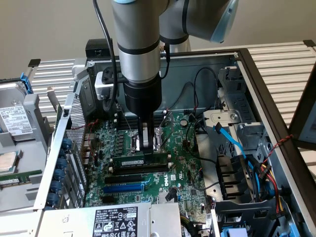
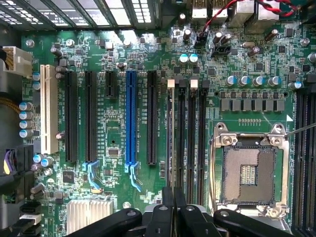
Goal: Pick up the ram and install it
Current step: 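Insert the ram into the slot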
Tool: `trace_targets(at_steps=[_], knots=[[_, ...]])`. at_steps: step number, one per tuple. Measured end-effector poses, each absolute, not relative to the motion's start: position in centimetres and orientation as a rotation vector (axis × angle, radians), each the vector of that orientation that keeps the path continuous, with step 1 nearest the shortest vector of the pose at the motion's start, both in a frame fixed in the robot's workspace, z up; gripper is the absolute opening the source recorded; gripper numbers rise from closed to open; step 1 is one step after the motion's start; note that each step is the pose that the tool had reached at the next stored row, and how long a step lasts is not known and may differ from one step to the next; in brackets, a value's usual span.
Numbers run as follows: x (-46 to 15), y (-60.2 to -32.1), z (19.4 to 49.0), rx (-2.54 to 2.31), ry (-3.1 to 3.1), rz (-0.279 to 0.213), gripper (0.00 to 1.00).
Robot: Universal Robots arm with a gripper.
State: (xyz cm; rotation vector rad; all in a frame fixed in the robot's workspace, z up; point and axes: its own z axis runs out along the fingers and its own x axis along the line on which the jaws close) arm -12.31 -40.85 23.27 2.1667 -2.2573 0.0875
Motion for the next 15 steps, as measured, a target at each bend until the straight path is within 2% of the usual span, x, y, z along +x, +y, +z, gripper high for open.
trace_targets(at_steps=[15], knots=[[-12.28,-41.26,23.50,2.168,-2.259,0.084,0.13]])
